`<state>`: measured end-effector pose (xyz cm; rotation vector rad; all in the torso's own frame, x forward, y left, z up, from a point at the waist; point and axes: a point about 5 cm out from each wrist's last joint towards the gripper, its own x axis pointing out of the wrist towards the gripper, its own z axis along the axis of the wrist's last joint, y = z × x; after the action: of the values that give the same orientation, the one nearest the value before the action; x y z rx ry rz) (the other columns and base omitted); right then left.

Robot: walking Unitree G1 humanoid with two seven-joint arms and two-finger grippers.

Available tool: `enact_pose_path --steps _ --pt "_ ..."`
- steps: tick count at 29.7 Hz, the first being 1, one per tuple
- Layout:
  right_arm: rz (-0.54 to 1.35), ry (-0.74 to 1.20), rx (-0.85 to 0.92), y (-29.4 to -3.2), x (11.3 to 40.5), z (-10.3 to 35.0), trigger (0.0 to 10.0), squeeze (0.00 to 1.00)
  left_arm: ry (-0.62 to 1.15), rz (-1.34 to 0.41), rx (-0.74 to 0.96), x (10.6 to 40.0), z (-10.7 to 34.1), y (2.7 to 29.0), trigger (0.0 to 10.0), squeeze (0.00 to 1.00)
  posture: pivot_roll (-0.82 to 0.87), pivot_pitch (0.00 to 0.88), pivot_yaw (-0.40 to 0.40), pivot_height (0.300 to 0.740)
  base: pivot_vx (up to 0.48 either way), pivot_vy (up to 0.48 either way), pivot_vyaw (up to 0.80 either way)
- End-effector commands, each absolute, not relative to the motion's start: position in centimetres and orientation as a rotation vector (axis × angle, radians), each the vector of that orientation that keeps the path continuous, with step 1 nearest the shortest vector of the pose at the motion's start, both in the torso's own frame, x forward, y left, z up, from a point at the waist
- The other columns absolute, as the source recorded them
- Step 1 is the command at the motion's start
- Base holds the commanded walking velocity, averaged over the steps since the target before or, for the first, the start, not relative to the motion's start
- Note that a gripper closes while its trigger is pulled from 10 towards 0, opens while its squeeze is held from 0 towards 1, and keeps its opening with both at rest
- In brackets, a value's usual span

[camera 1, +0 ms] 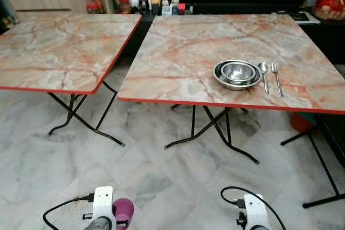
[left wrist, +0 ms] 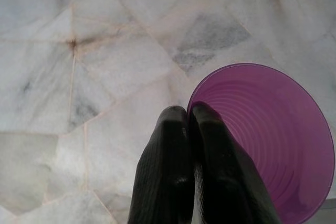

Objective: Setting the table

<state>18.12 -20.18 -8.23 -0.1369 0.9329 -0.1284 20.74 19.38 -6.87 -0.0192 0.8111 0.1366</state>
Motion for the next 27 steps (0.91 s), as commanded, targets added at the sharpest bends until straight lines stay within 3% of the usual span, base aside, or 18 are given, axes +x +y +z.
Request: enact_pose_path --steps 1,5,19,27 --pt "-0.125 0.925 -0.117 -19.44 18.50 -8.16 10.0 0.00 0.804 0.163 -0.017 20.68 -6.74 20.30 10.0 0.00 -0.09 0.000 0.019 0.728 0.000 0.000 0.00" --pt "-0.123 0.925 -0.109 -19.36 18.54 -8.16 10.0 0.00 0.808 0.166 -0.015 20.69 -6.73 20.40 10.0 0.00 -0.09 0.000 0.020 0.728 0.255 0.000 -0.46" --pt "-0.118 0.931 -0.110 -19.22 18.45 -8.23 10.0 0.00 0.810 0.161 -0.018 20.64 -6.77 20.35 10.0 0.00 -0.08 0.000 0.019 0.728 0.307 0.000 0.00" --pt "-0.109 0.927 -0.119 -19.12 18.60 -8.17 10.0 0.00 0.804 0.154 -0.019 20.95 -6.61 20.30 10.0 0.00 -0.08 0.000 0.020 0.728 0.316 0.000 -0.35"
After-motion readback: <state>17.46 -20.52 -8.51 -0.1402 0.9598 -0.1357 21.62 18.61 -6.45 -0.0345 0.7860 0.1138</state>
